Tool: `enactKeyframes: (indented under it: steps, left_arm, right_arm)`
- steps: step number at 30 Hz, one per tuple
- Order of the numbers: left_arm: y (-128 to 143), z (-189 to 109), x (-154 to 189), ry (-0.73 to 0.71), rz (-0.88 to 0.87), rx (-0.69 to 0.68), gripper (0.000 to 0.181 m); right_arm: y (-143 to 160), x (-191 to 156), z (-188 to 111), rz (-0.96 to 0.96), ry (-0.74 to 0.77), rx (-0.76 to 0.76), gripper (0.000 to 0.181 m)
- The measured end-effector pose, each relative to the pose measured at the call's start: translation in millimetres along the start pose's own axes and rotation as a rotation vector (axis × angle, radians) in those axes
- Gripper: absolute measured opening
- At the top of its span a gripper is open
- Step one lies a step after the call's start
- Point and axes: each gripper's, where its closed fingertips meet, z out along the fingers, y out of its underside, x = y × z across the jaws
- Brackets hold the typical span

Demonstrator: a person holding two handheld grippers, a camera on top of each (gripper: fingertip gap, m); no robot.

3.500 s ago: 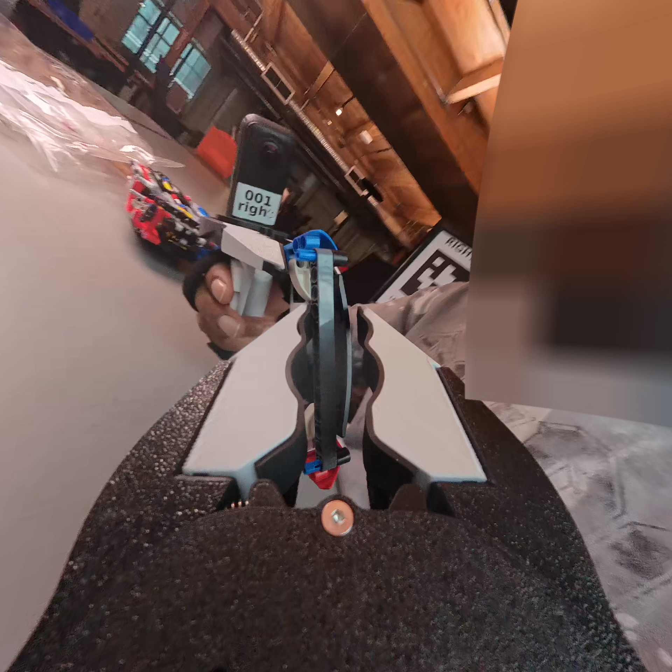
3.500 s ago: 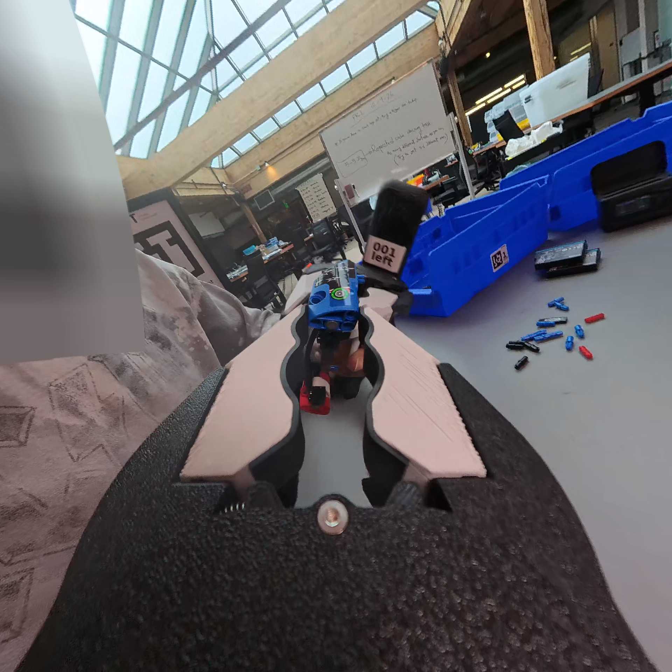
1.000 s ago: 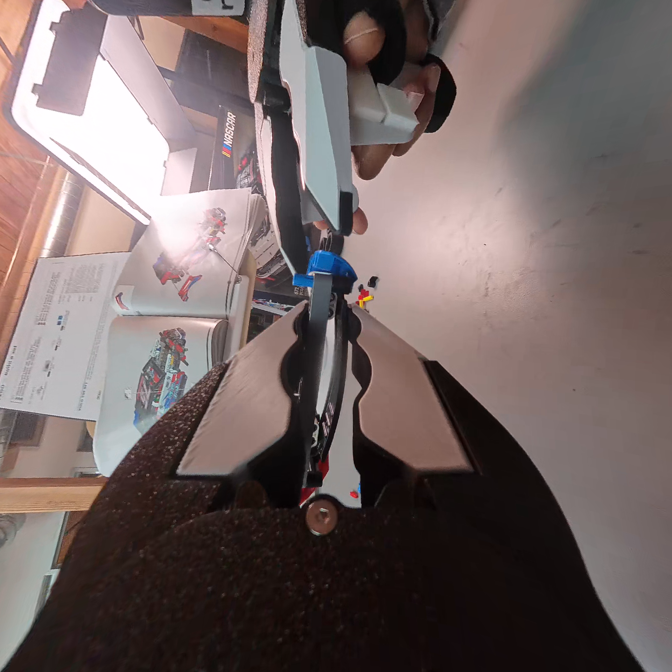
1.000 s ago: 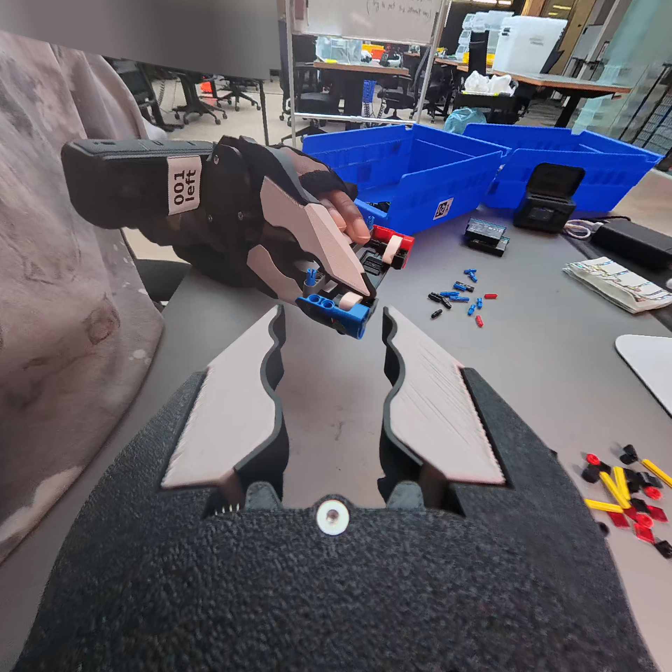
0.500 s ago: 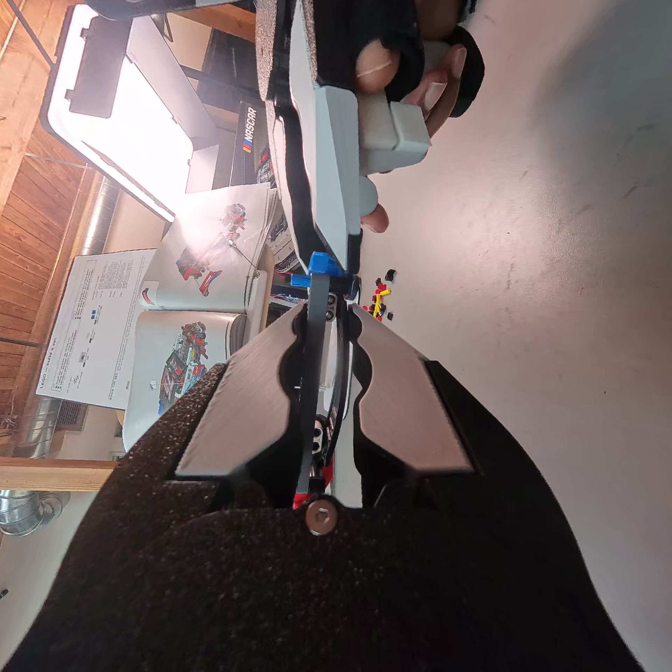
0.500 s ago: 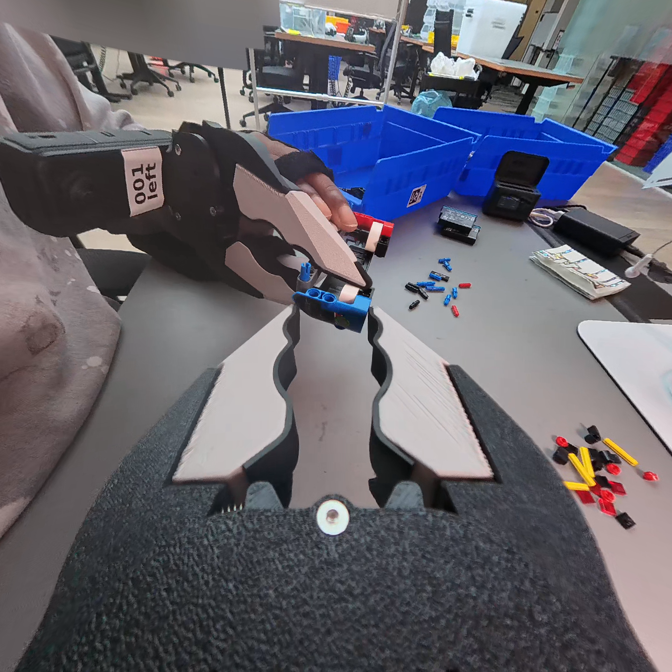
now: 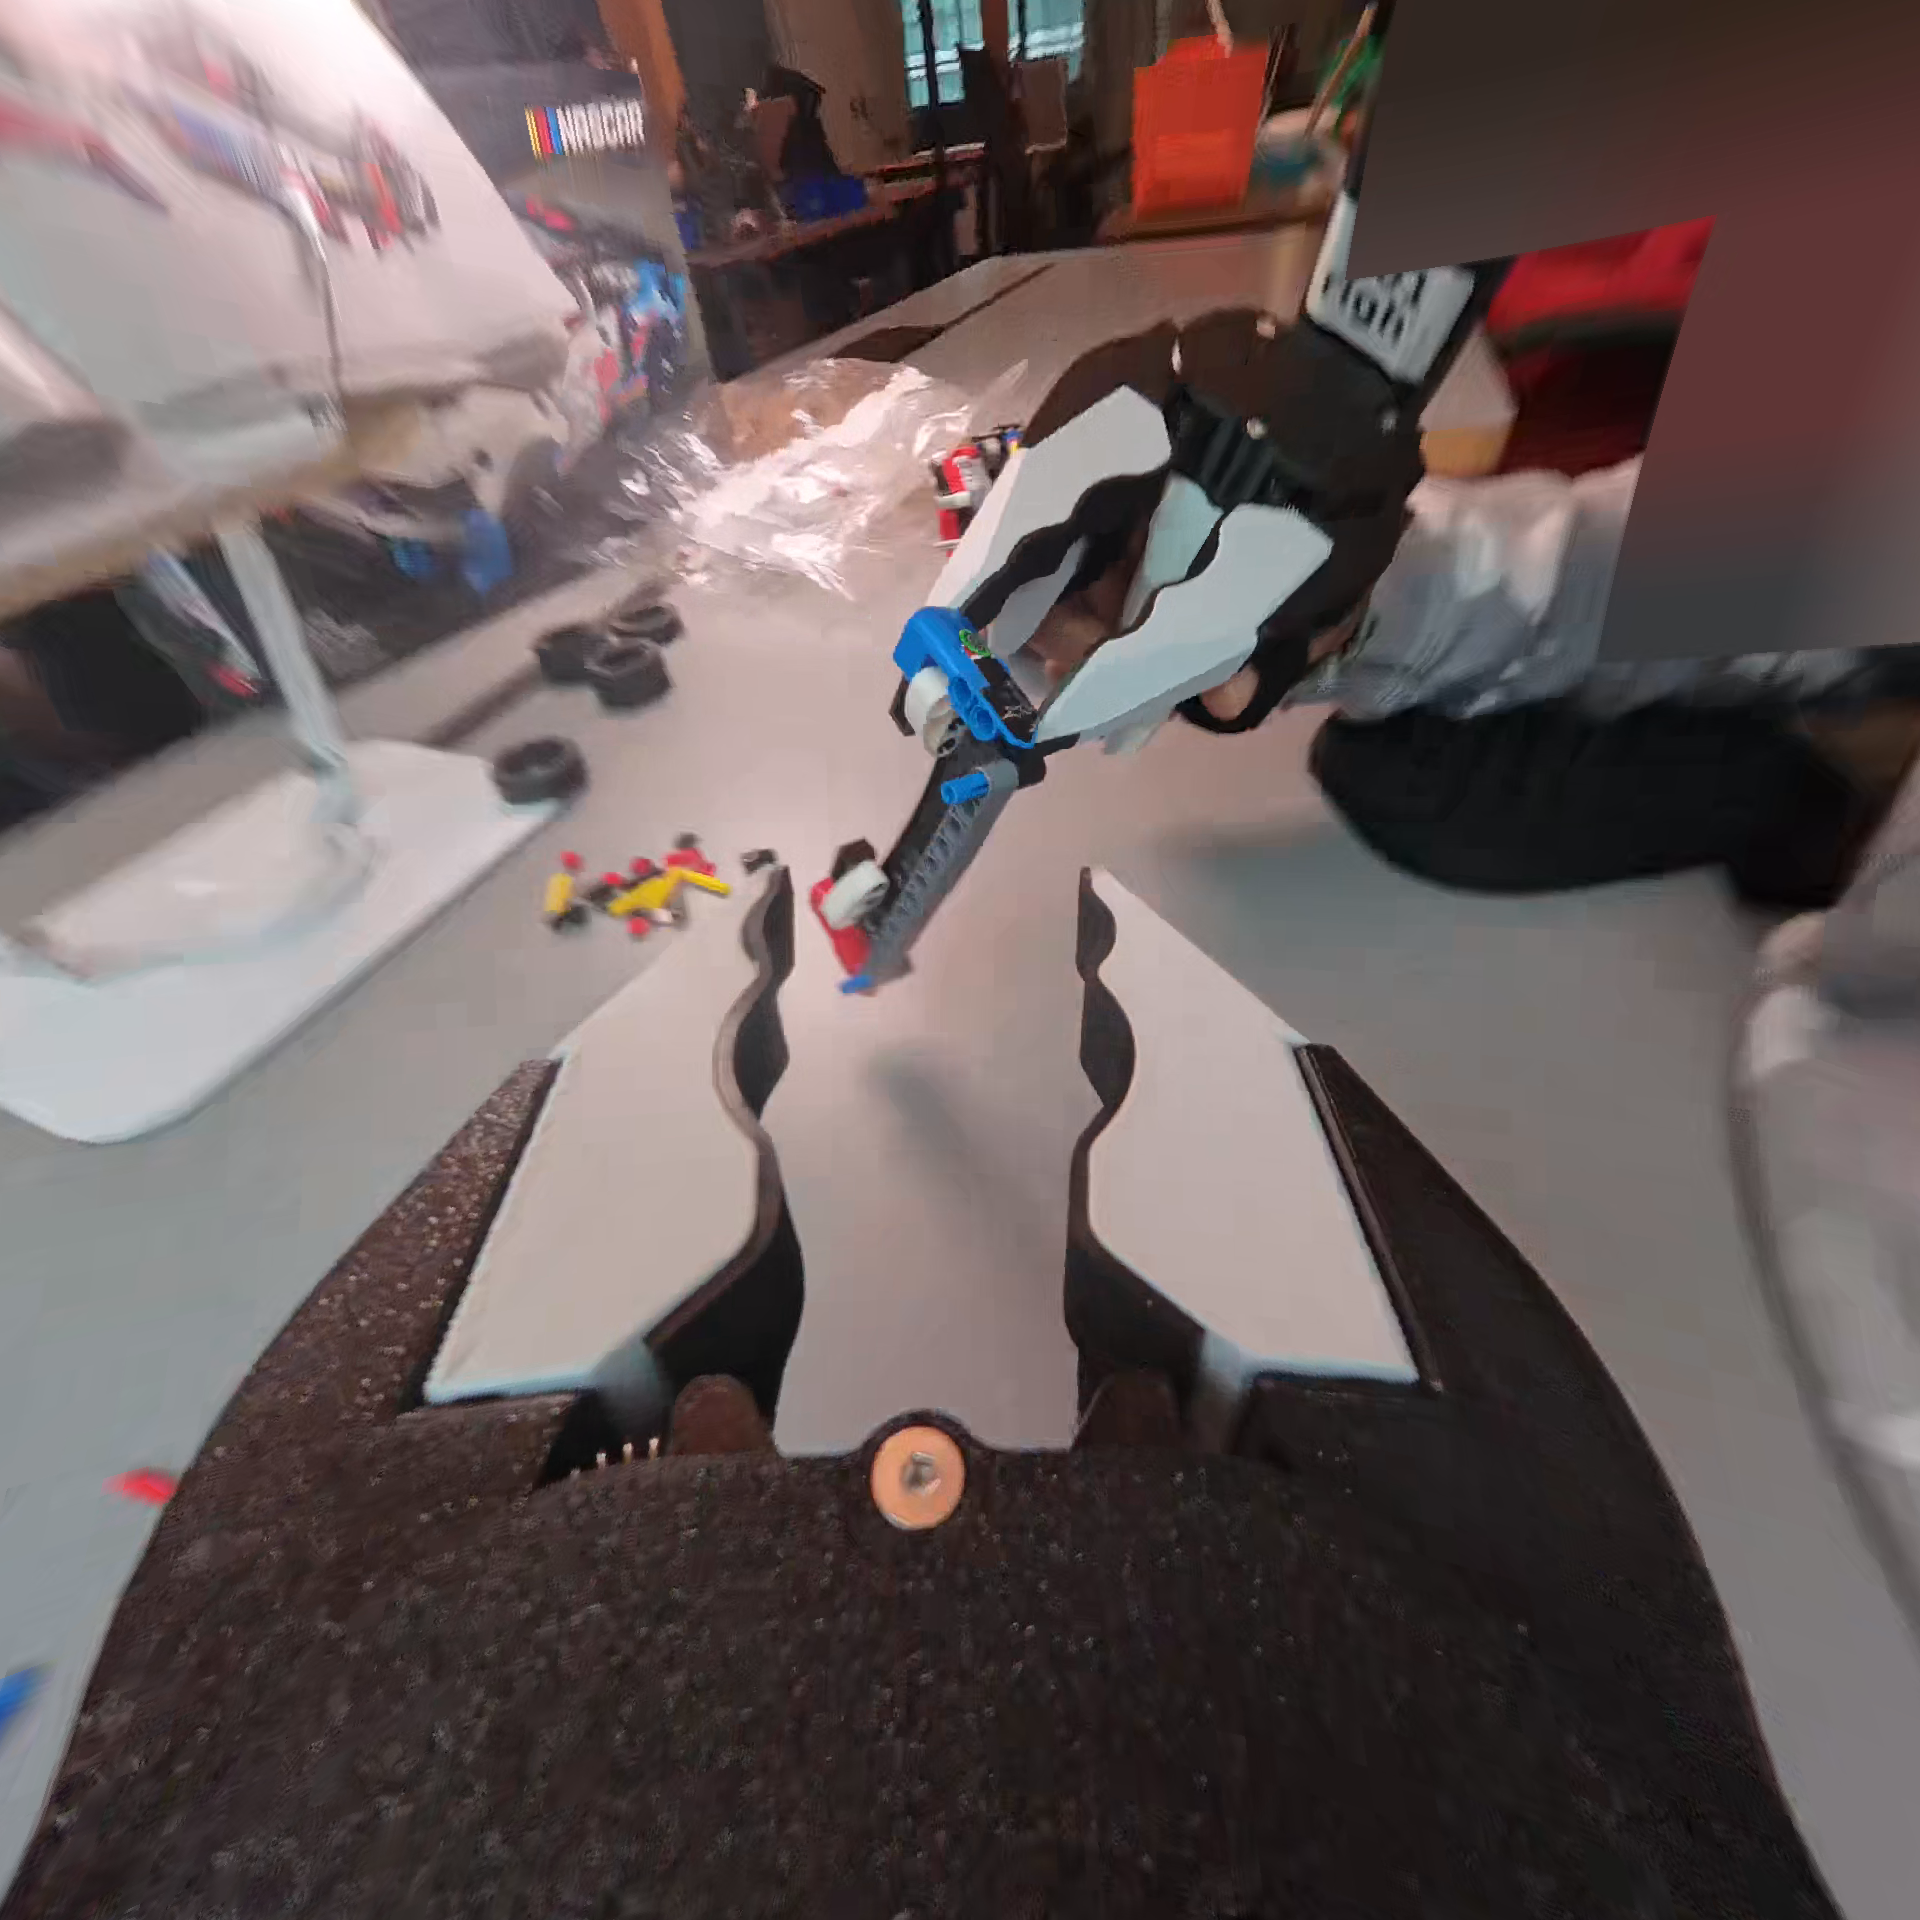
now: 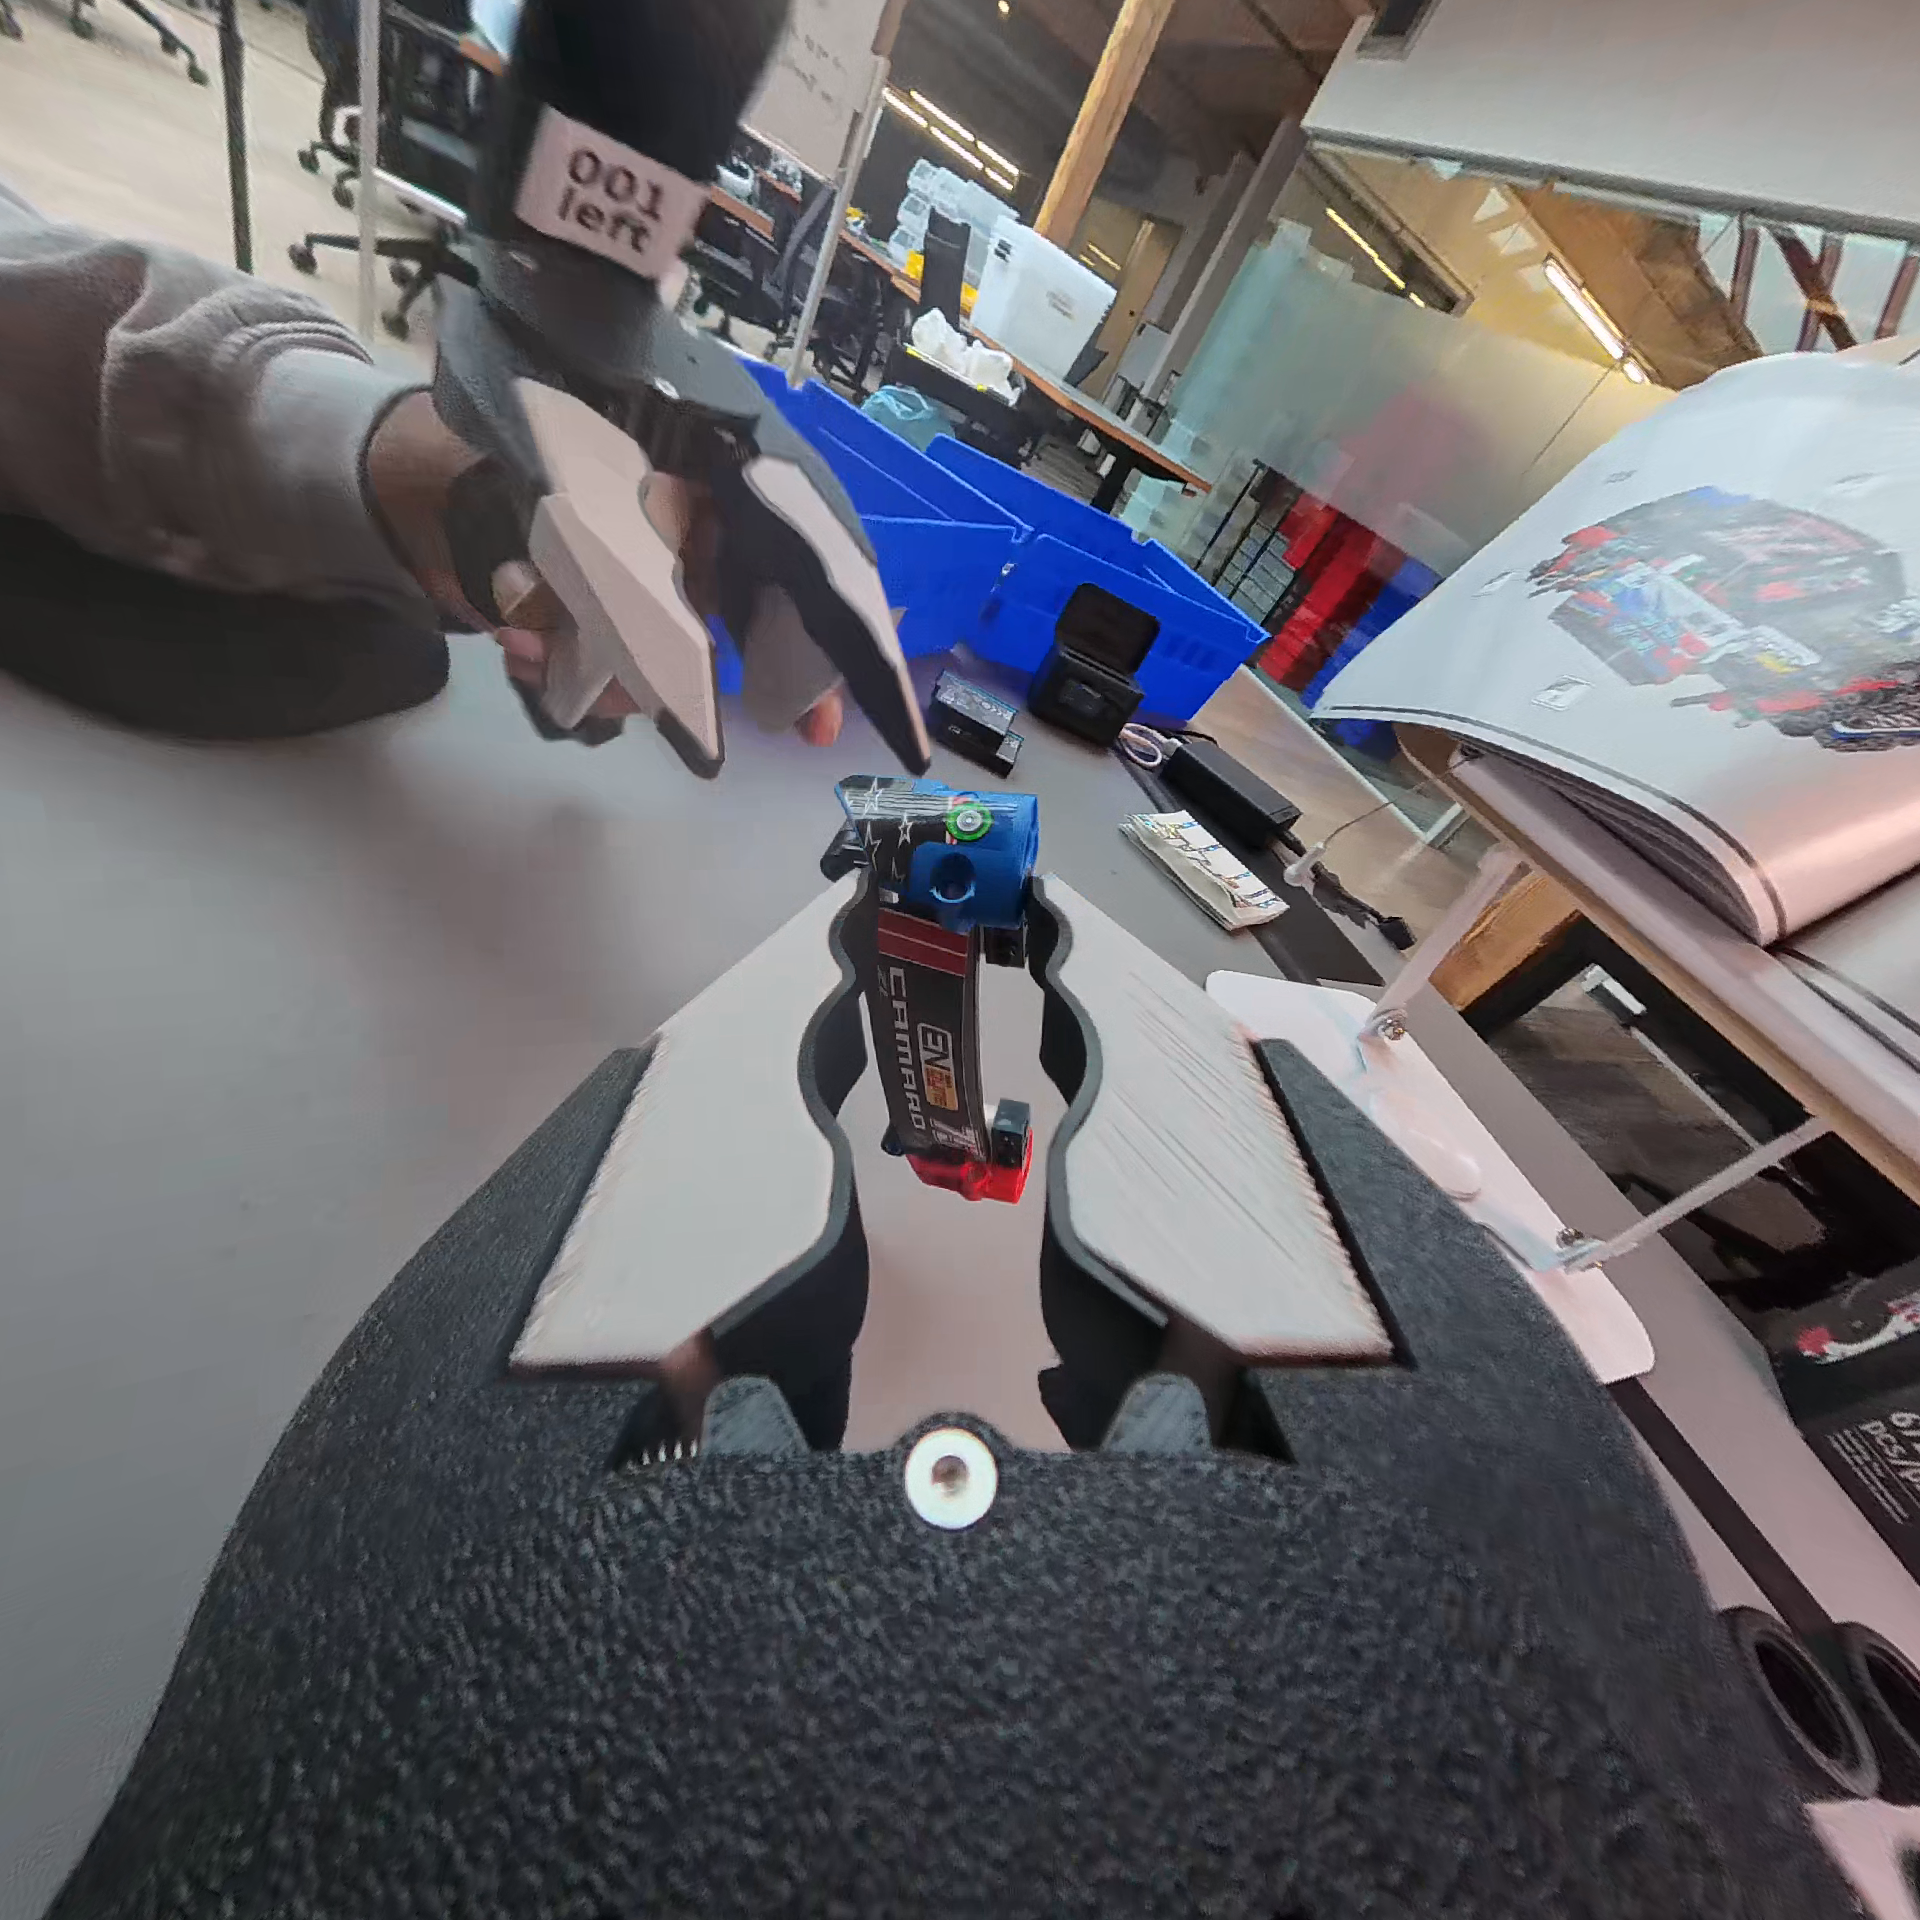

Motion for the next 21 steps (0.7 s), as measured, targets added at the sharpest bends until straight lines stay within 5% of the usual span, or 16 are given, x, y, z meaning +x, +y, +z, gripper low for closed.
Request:
enactKeyframes:
  steps: [3,8,11,15,21]
  left_arm:
    - [-9,-1,-1,0.195,-0.466,0.103,0.05]
    - [4,19,7,0.115,-0.32,0.012,0.045]
    - [3,26,6,0.053,-0.264,-0.01,0.017]
    - [-10,18,23,0.251,-0.419,0.059,0.011]
    - [-32,-1,53,0.6,-0.636,0.154,0.01]
  right_arm:
    - [-2,8,1,0.109,0.025,0.009,0.028]
    - [-6,5,15,0.585,-0.064,0.004,0.028]
    - [-6,-7,22,0.751,-0.142,-0.003,0.029]
    - [-20,-12,16,0.783,-0.266,0.097,0.024]
    - [-40,-28,1,0.854,-0.532,0.217,0.044]
